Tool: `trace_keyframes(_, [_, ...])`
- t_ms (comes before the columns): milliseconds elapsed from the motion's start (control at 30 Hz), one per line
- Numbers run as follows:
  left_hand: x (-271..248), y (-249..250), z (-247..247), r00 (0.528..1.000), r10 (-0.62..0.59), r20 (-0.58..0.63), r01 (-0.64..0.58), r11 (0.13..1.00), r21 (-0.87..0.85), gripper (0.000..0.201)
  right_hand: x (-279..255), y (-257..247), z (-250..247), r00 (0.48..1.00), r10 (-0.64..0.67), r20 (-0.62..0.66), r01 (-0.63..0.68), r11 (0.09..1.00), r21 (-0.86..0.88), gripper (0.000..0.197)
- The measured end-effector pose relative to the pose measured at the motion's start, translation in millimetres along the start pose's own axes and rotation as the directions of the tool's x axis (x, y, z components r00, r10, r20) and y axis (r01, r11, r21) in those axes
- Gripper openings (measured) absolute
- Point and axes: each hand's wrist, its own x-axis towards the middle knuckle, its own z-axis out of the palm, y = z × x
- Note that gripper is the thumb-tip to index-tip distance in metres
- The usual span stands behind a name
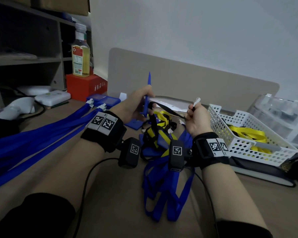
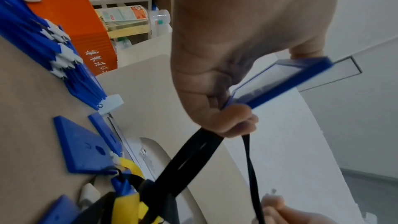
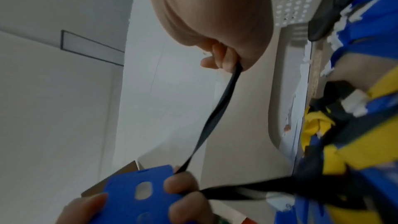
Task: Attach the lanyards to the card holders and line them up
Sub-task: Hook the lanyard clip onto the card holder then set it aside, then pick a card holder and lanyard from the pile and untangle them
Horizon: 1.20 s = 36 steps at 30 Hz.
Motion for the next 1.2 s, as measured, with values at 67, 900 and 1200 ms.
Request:
trace_keyframes(67, [0.6, 1.4, -2.8, 0.998, 0.043, -0.044, -0.048, 0.992, -0.12, 0.035, -2.1, 0.3, -2.7, 0.999, -0.046, 0.012, 0.047, 0.993, -0.107, 0.026])
trace_keyframes(900, [-9.5, 12.0, 15.6, 0.985, 0.17, -0.035, -0.172, 0.932, -0.319, 0.05, -30.7, 8.0, 9.2, 0.924, -0.017, 0.382, 0.204, 0.867, -0.454, 0.013])
trace_keyframes(1200, [-6.2, 9.0, 16.4, 0.991, 0.127, -0.027, -0.13, 0.949, -0.286, 0.048, -36.3, 2.6, 13.4, 0.916, -0.123, 0.382, 0.31, 0.821, -0.48, 0.013])
